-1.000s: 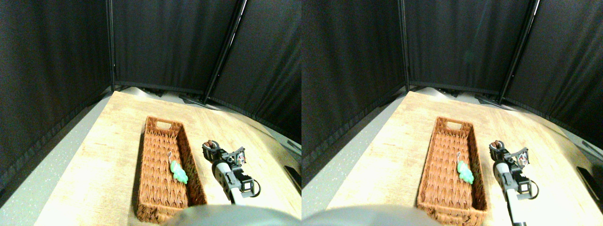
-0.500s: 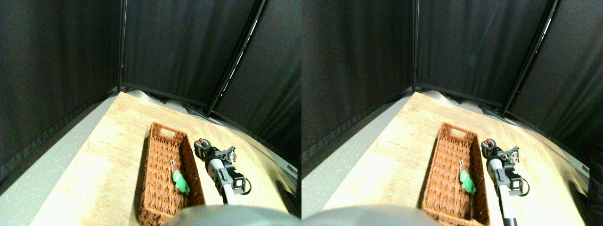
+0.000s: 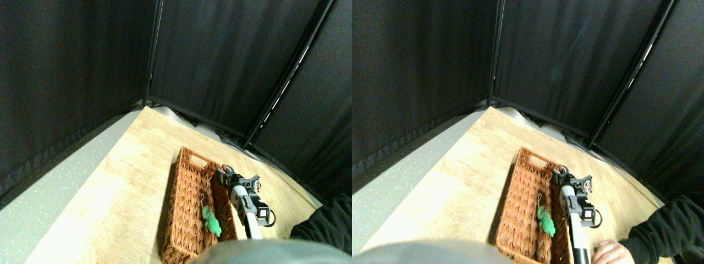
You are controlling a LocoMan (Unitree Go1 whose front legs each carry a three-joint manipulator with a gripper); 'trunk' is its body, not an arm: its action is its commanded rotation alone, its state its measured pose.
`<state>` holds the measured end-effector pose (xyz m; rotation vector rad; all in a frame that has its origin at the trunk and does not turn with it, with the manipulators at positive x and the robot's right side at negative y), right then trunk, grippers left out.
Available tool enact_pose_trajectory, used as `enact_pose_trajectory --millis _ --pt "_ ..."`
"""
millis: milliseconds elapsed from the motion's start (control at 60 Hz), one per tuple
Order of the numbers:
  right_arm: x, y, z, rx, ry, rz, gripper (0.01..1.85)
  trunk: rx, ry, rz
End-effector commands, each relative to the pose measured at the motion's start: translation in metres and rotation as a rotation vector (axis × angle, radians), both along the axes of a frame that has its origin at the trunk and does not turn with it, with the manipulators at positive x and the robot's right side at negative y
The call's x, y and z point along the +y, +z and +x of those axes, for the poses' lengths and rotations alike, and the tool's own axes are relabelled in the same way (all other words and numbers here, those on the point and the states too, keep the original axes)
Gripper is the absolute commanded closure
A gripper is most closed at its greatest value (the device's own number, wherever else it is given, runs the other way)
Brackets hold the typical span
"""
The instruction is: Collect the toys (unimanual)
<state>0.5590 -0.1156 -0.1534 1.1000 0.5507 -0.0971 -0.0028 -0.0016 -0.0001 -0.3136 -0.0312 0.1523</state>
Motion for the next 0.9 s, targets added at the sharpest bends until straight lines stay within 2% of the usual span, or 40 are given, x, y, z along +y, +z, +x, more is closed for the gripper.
enact_pose_trajectory --millis 17,133,300,367,400,433,450,483,500,533,550,633,750,767,900 --pt "0.008 0.006 0.003 -0.048 0.036 0.032 1.8 0.021 0.026 -0.028" --pt "0.014 0.006 0.002 -0.03 0.023 0.056 1.8 0.022 0.03 -0.03" --pt "0.02 0.004 -0.001 -0.018 0.045 0.083 1.8 0.022 0.032 -0.03" --pt "0.02 0.003 -0.002 0.039 0.024 0.137 1.8 0.025 0.03 -0.025" --pt "0.02 0.003 -0.003 0.063 0.018 0.137 1.65 0.025 0.03 -0.025" --pt "0.02 0.005 -0.006 0.094 0.01 0.133 1.34 0.025 0.026 -0.02" --pt "0.02 0.005 -0.006 0.094 0.01 0.133 1.34 0.025 0.026 -0.02" --pt "0.019 0.006 -0.007 0.107 0.025 0.13 1.0 0.025 0.024 -0.018" --pt "0.018 0.006 -0.007 0.101 0.04 0.119 0.9 0.024 0.023 -0.015" --pt "0.018 0.006 -0.007 0.095 0.049 0.109 0.87 0.025 0.021 -0.013" --pt "0.016 0.006 -0.008 0.078 0.062 0.073 0.66 0.024 0.02 -0.012" --pt "0.014 0.007 -0.009 0.071 0.05 0.053 0.49 0.026 0.016 -0.005" --pt "0.012 0.008 -0.01 0.062 0.029 0.054 0.56 0.027 0.01 0.006" --pt "0.011 0.008 -0.01 0.035 0.047 0.027 0.64 0.028 0.009 0.007" --pt "0.005 0.009 -0.009 0.005 0.065 -0.017 0.82 0.027 -0.005 0.021"
